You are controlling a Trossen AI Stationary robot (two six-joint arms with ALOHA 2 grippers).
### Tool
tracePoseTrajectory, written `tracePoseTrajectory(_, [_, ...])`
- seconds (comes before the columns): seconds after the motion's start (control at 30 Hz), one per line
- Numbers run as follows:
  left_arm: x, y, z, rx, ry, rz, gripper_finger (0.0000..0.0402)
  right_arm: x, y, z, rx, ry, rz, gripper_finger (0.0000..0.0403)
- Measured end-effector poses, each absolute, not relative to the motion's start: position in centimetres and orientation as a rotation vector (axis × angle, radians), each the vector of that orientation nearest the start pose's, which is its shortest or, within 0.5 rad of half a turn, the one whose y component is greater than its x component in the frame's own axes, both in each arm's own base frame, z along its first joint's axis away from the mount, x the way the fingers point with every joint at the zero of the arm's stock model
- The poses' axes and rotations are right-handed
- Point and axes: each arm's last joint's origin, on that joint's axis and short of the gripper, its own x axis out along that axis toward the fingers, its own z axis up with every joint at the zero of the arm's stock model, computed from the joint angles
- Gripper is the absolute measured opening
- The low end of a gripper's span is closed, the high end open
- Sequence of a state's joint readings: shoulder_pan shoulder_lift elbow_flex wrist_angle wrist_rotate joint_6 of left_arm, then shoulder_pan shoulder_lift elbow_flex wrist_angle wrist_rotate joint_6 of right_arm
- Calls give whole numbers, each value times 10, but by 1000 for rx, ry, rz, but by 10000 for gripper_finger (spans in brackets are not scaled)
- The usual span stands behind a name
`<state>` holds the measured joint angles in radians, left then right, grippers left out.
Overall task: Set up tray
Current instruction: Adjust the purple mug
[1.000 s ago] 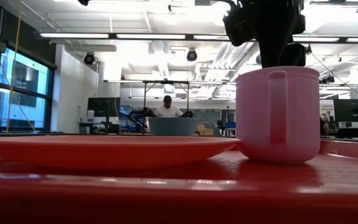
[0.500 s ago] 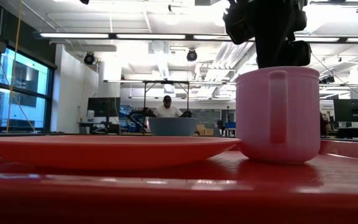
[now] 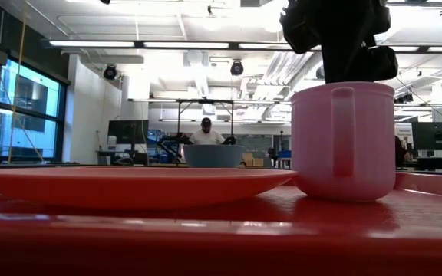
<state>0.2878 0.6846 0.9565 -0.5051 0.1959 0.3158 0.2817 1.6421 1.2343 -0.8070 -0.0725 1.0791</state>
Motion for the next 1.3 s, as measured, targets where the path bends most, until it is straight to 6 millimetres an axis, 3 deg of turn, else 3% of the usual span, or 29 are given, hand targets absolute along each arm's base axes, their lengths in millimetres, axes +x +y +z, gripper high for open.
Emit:
tracePoseTrajectory(0.13, [125, 31, 372, 263, 239, 54, 287, 307, 92, 230, 823, 1231, -382, 189])
tracePoseTrajectory(0.4, [125, 31, 372, 278, 239, 53, 287, 295, 92, 201, 897, 1318, -422, 162])
tracePoseTrajectory(0.67, [125, 31, 372, 278, 239, 53, 287, 300, 88, 205, 901, 1258, -448, 105])
tracePoseTrajectory(0.93, [125, 31, 372, 278, 239, 53, 287, 301, 82, 205, 877, 1244, -461, 8])
tracePoseTrajectory(1.3, [125, 31, 372, 278, 239, 53, 287, 295, 69, 207, 855, 1250, -564, 2])
